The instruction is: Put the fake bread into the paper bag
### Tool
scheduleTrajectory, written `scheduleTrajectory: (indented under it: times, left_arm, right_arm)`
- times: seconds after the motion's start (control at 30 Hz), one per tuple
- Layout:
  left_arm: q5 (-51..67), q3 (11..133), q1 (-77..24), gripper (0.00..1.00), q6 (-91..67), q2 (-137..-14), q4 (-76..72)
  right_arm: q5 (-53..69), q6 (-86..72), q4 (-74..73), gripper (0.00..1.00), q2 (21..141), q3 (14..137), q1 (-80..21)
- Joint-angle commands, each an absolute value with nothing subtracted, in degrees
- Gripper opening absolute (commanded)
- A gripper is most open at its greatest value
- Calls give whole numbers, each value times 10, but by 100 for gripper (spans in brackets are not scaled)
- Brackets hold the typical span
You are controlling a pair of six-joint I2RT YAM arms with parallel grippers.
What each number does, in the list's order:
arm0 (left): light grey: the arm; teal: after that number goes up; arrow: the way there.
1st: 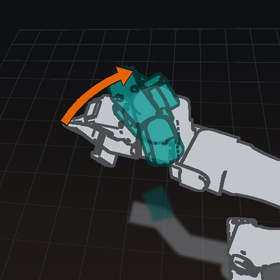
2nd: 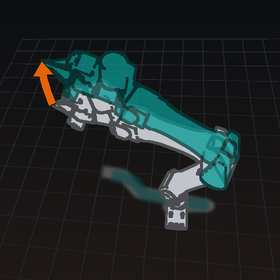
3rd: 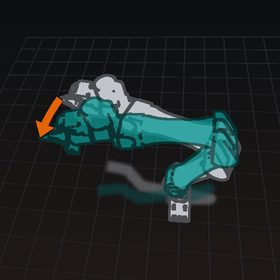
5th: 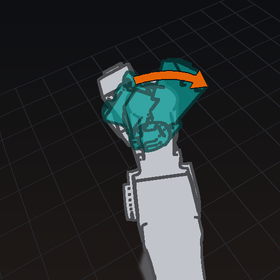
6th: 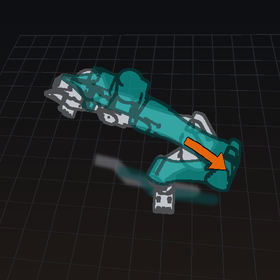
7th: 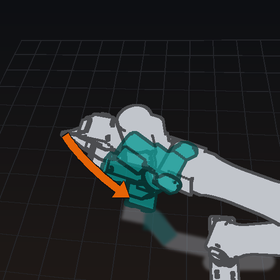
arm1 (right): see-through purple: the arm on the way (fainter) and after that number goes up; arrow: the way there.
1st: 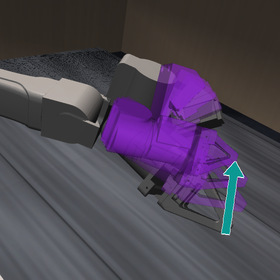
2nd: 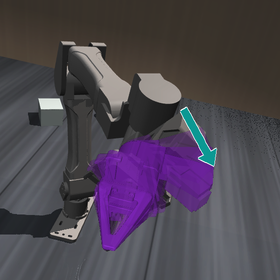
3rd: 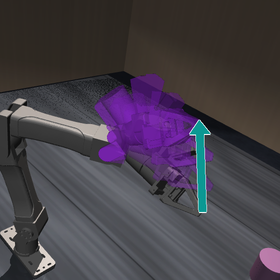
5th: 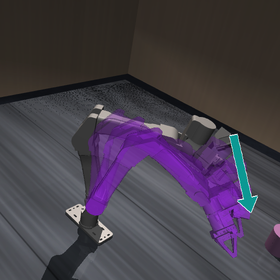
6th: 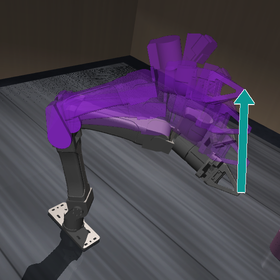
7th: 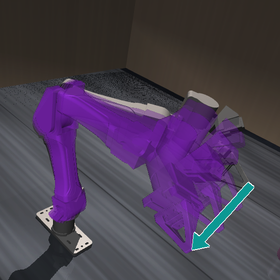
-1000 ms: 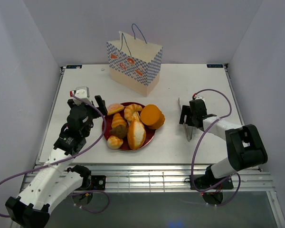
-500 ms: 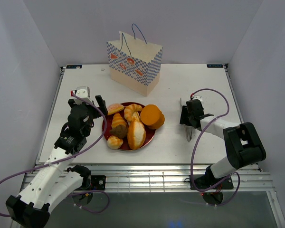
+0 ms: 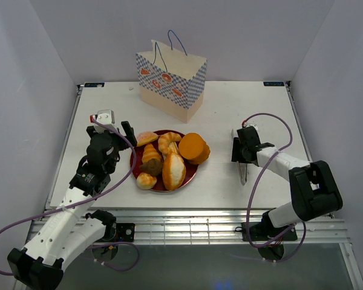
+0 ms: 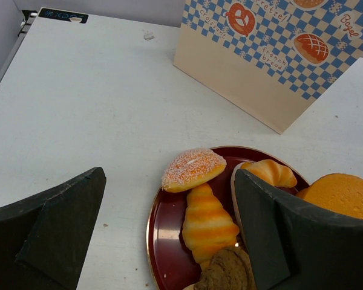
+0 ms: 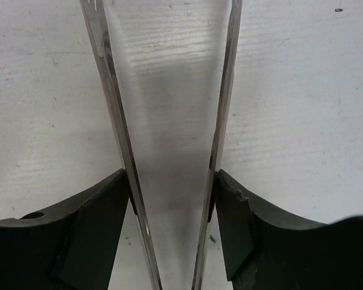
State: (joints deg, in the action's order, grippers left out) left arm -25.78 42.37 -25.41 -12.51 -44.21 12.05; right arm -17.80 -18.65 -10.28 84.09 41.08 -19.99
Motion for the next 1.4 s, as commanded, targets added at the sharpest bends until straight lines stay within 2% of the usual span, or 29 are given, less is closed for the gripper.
scheduleTrajectory:
  times: [0.0, 0.17, 0.3, 0.77, 0.97, 1.1, 1.37]
  left_arm:
    - [-279, 436, -257, 98, -129, -439, 128]
    - [-319, 439, -257, 98, -141, -435, 133]
    - [-316, 431, -257, 98, -142, -429, 127]
    - [-312, 425, -257, 98, -149, -421, 126]
    - [-317, 425, -257, 98, -149, -425, 125]
    - [-346, 424, -257, 98, -149, -412, 126]
    - [-410, 413, -257, 98, -149, -349, 116]
  right_arm:
    - [-172, -163, -157, 63, 808, 448, -204]
    - [-139, -170, -175, 63, 761, 444, -204]
    - [-123, -172, -196, 68, 725, 448, -207]
    - [-185, -158, -337, 66, 580, 523, -243]
    - [-156, -134, -359, 64, 536, 571, -329]
    - [-124, -129, -372, 67, 569, 636, -407]
    - [-151, -77, -337, 68, 612, 688, -557]
